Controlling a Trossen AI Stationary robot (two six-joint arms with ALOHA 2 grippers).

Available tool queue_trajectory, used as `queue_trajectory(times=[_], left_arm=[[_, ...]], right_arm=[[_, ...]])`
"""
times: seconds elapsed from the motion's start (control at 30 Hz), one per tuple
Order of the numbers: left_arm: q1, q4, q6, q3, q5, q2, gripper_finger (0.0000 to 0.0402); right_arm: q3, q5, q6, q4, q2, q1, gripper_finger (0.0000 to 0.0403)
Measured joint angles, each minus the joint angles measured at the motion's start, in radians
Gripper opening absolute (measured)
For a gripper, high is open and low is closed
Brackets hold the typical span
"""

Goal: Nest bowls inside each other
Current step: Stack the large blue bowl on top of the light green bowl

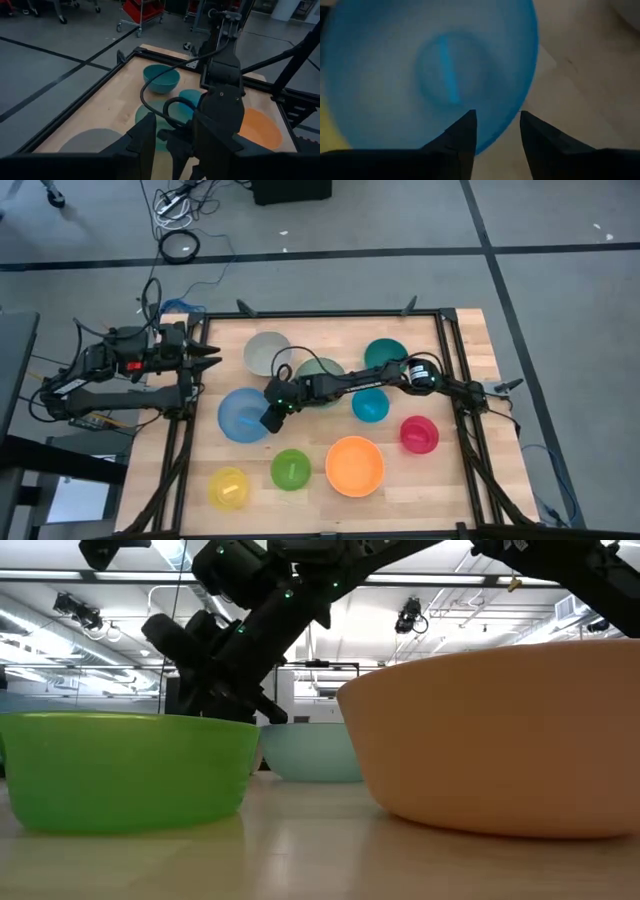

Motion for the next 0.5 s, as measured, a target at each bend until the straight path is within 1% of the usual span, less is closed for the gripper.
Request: queue_trajectory(times=[0.07, 0.13, 0.27, 0.3, 0.5], left_arm=[[0.0, -0.001, 0.0, 0.0, 0.0, 0.0, 0.0136], [0.0, -0.002, 0.0, 0.0, 0.0, 0.0, 0.0136], [0.0, -0.001, 0.0, 0.0, 0.0, 0.0, 0.0136], [0.0, -0.001, 0.0, 0.0, 0.0, 0.0, 0.0136], [0.0, -0.001, 0.0, 0.0, 0.0, 0.0, 0.0136]], right_arm=[[0.0, 0.017, -0.006, 0.005, 0.0, 0.0, 0.0122], [0.001, 0.028, -0.017, 0.006, 0.0, -0.001, 0.0096], [0.001, 0.029, -0.052, 0.02, 0.0, -0.005, 0.002], [0.001, 0.027, -0.066, 0.024, 0.0, -0.005, 0.0011], [0.0, 0.027, -0.072, 0.024, 0.0, -0.013, 0.0003]])
